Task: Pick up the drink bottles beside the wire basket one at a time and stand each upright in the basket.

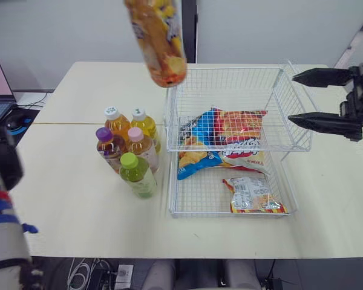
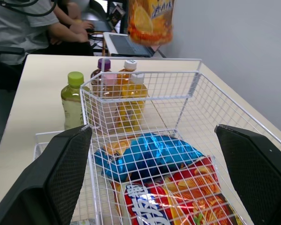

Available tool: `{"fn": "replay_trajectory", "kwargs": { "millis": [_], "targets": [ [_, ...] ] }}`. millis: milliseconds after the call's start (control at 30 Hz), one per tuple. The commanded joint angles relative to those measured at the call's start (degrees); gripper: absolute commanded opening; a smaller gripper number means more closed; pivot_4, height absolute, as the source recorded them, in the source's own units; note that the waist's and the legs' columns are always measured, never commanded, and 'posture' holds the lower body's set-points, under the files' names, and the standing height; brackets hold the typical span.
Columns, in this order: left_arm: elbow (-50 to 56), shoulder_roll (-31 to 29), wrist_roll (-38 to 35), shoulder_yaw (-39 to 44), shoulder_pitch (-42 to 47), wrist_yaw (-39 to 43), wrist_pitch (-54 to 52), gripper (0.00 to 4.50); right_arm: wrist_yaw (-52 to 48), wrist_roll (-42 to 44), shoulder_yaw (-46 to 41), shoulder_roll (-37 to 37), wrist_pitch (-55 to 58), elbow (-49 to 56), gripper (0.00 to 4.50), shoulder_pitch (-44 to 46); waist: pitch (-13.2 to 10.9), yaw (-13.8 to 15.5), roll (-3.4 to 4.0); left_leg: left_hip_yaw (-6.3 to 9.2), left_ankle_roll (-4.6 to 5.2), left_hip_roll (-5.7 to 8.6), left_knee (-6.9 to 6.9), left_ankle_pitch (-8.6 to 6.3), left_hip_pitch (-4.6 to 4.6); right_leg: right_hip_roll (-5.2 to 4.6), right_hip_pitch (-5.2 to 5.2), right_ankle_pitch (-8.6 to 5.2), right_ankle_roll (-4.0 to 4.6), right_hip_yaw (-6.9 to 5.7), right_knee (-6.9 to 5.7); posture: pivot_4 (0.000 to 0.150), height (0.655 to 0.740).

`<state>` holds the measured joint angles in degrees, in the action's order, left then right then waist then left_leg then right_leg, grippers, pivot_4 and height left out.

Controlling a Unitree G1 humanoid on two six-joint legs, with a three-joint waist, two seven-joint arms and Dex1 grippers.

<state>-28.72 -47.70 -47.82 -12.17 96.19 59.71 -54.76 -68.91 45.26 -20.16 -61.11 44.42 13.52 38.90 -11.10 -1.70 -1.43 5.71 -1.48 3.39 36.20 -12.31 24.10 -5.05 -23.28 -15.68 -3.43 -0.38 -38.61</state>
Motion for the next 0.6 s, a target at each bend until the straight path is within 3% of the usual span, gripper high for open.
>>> {"fn": "replay_trajectory", "kwargs": {
  "millis": [33, 267, 600],
  "targets": [
    [-5.5, 6.4, 7.1, 1.1, 5.2, 3.8, 8.9, 1.36, 2.5, 1.7, -5.7, -2.3, 1.0, 3.0, 4.50, -1.5, 0.0, -0.3, -0.02, -0.04, 0.00, -0.01, 0.01, 0.00, 0.00, -0.01, -0.01, 0.00, 0.00, 0.04, -0.01, 0.150, 0.7400],
    [-17.1, 21.9, 16.6, 2.8, 6.9, 5.1, 21.3, 1.36, 7.4, 2.9, -14.2, -4.2, 3.6, 6.4, 4.50, -8.7, -0.1, -0.1, -0.07, -0.10, 0.01, 0.02, 0.11, 0.00, 0.09, -0.08, -0.05, -0.01, -0.03, 0.06, -0.03, 0.150, 0.7400],
    [-33.8, 36.3, 26.2, 7.1, 8.7, -0.7, 35.9, 1.36, 11.2, 4.4, -20.8, -4.0, 4.4, 9.8, 4.50, -16.4, -0.3, 0.0, -0.12, 0.02, 0.05, 0.08, 0.70, -0.03, 0.27, -0.09, -0.04, -0.01, -0.07, -0.04, -0.31, 0.150, 0.7400]
  ]
}}
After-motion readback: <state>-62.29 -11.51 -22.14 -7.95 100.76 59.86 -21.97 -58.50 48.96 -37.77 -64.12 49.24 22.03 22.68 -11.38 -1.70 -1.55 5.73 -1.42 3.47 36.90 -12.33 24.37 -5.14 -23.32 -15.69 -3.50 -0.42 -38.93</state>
